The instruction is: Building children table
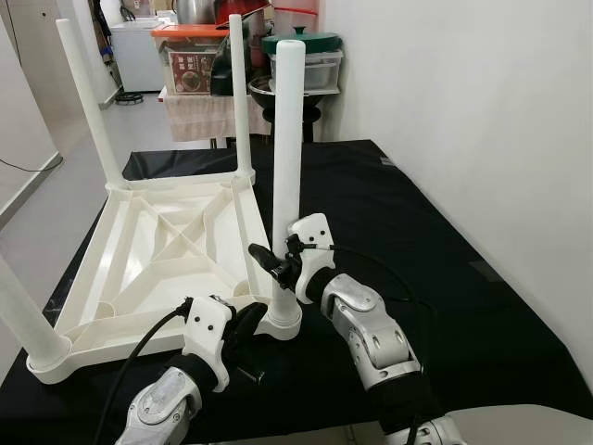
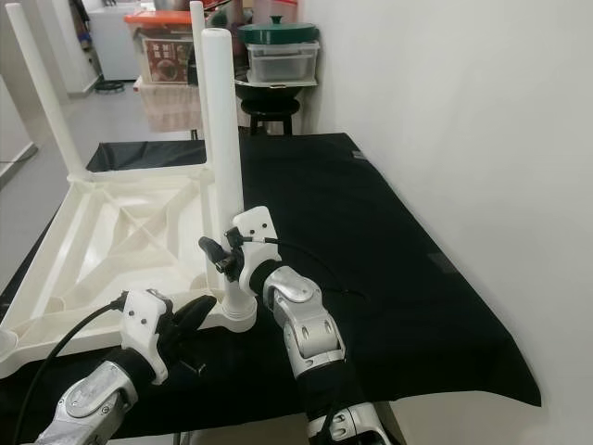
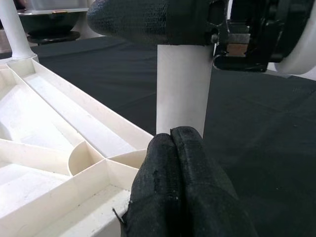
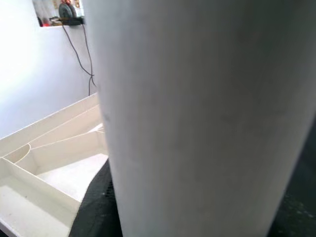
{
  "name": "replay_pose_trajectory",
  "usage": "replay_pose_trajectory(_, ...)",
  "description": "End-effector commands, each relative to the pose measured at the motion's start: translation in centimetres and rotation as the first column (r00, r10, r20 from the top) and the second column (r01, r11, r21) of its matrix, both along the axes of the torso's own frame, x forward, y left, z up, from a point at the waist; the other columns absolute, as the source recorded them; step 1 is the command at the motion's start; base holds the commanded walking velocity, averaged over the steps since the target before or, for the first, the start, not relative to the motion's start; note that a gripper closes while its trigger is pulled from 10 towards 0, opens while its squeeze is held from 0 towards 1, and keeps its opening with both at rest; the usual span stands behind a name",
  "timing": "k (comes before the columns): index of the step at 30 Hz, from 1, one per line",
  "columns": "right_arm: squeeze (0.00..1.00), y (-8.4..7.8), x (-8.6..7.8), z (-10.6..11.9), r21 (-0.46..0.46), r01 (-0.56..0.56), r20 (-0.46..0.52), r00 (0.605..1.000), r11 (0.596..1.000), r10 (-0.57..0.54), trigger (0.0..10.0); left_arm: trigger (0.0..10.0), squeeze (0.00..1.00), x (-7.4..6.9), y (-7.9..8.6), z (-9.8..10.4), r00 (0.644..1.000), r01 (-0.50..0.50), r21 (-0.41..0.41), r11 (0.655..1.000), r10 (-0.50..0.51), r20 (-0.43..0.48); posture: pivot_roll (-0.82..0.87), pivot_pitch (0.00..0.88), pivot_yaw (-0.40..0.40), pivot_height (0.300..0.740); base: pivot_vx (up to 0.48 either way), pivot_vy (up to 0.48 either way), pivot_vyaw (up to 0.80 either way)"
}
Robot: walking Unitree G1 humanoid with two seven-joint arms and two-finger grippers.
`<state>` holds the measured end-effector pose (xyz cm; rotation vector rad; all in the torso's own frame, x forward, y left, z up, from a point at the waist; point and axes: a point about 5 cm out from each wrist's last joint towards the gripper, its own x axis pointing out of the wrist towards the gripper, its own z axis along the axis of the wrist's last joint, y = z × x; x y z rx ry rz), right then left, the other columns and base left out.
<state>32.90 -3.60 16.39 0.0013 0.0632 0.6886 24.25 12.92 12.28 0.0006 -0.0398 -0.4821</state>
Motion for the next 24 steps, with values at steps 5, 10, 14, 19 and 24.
replay_pose_trajectory(5,1.00,-0.3,0.0,-0.7,0.013,-0.163,-0.051,0.985,0.986,0.164,10.0,10.0,0.00,0.1,0.0,0.0,1.000,0.001,0.013,1.000,-0.001,0.001,0.03,0.000,-0.051,0.740,0.000,0.000,0.00)
replay_pose_trajectory(10,1.00,-0.9,0.7,0.3,0.003,-0.279,-0.010,0.960,0.960,0.279,10.0,10.0,0.00,0.1,0.0,0.0,1.000,-0.003,0.013,1.000,0.003,0.004,0.03,0.000,-0.057,0.740,0.000,0.000,0.00)
replay_pose_trajectory(14,0.00,-1.2,1.1,1.1,-0.027,-0.365,0.017,0.931,0.931,0.365,10.0,10.0,0.00,0.1,0.0,0.0,1.000,-0.005,0.013,1.000,0.005,0.005,0.04,0.000,-0.059,0.740,0.000,0.000,0.00)
replay_pose_trajectory(19,0.00,-1.9,2.1,2.2,-0.088,-0.468,0.028,0.881,0.879,0.472,10.0,10.0,0.00,0.0,0.0,0.0,1.000,-0.006,0.016,1.000,0.006,0.005,0.05,0.000,-0.061,0.740,0.000,0.000,0.00)
replay_pose_trajectory(24,0.00,-2.5,2.9,2.1,-0.079,-0.501,-0.001,0.865,0.862,0.502,0.0,10.0,0.00,-0.1,0.0,0.0,1.000,-0.010,0.019,1.000,0.010,0.006,0.05,0.000,-0.062,0.740,0.000,0.000,0.00)
